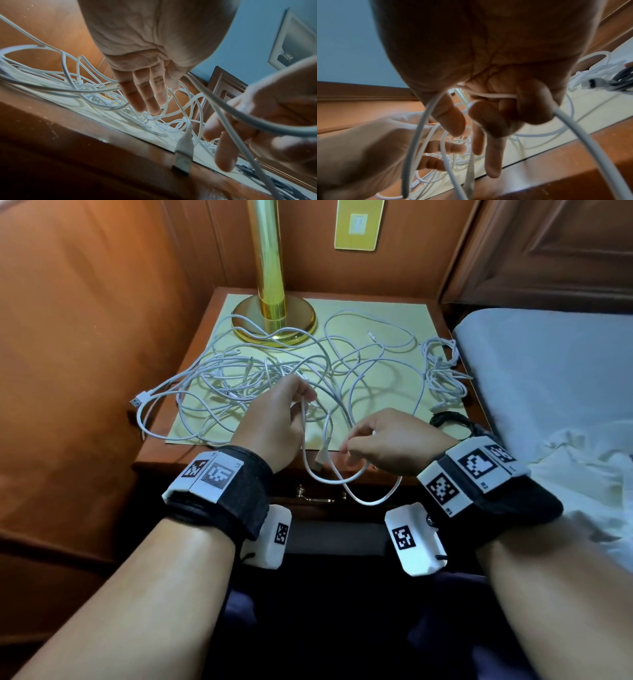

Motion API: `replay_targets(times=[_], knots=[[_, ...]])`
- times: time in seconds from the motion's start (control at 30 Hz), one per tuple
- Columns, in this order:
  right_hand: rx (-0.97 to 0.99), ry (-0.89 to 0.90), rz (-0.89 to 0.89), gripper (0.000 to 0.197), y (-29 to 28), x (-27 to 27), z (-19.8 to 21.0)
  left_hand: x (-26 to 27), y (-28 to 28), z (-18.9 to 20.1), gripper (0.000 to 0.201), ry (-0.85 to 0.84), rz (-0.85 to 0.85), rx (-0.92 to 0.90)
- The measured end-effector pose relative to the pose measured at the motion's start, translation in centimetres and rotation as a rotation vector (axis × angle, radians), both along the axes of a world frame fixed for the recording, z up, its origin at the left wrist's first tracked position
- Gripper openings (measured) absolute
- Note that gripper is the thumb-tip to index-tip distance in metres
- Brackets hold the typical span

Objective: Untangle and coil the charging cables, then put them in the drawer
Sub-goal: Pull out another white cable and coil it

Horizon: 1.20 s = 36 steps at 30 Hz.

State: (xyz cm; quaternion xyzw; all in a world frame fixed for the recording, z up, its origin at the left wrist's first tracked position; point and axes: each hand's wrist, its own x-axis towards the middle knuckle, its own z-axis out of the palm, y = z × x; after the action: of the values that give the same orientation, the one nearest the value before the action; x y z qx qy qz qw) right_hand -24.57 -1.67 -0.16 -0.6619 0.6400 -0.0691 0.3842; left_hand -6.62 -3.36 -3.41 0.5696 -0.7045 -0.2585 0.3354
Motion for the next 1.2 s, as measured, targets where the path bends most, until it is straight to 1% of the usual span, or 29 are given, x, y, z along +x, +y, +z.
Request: replay_targets(times=[0.1, 0.2, 0.23, 0.43, 0.6, 0.7, 0.8, 0.83, 0.97, 1.0, 1.07, 1.2], knots=[[-0.002, -0.041, 0.031, 0.026, 0.1, 0.4, 0.2, 0.0, 0.0, 0.1, 0.019, -0.001, 0.016, 0.015], [0.005, -0.044, 0.086, 0.048, 0.6, 0.6, 0.5, 0.1, 0.1, 0.2, 0.017, 0.025, 0.018, 0.039], [0.011, -0.039, 0.1, 0.052, 0.7, 0.7, 0.5, 0.1, 0.1, 0.3, 0.016, 0.036, 0.02, 0.05], [0.044, -0.003, 0.115, 0.055, 1.4, 1.5, 0.3, -0.1, 0.3, 0.7, 0.01, 0.039, 0.042, 0.065], [-0.014, 0.019, 0.072, 0.066, 1.4, 2.2, -0.9, -0.5, 0.5, 0.9, 0.005, 0.135, 0.079, 0.118], [-0.041, 0.012, 0.059, 0.065, 1.3, 2.3, -1.0, -0.7, 0.6, 1.0, 0.007, 0.162, 0.102, 0.142], [-0.017, -0.02, 0.074, 0.066, 1.3, 2.4, -0.9, -0.8, 0.7, 1.2, 0.008, 0.177, 0.12, 0.161], [-0.017, -0.016, 0.075, 0.061, 1.3, 2.4, -0.9, -0.8, 0.7, 1.3, 0.01, 0.185, 0.12, 0.166], [-0.07, 0.036, 0.058, 0.029, 1.2, 2.4, -1.3, -0.9, 0.7, 1.4, 0.016, 0.214, 0.119, 0.194], [-0.075, 0.035, 0.046, 0.025, 1.1, 2.4, -1.3, -0.9, 0.7, 1.5, 0.02, 0.229, 0.117, 0.202], [-0.066, 0.011, 0.026, 0.024, 0.8, 2.3, -1.3, -0.8, 0.7, 1.5, 0.024, 0.249, 0.115, 0.212], [-0.095, -0.037, -0.049, 0.026, 0.3, 2.1, -1.0, -0.4, 0.5, 1.4, 0.021, 0.287, 0.113, 0.206]])
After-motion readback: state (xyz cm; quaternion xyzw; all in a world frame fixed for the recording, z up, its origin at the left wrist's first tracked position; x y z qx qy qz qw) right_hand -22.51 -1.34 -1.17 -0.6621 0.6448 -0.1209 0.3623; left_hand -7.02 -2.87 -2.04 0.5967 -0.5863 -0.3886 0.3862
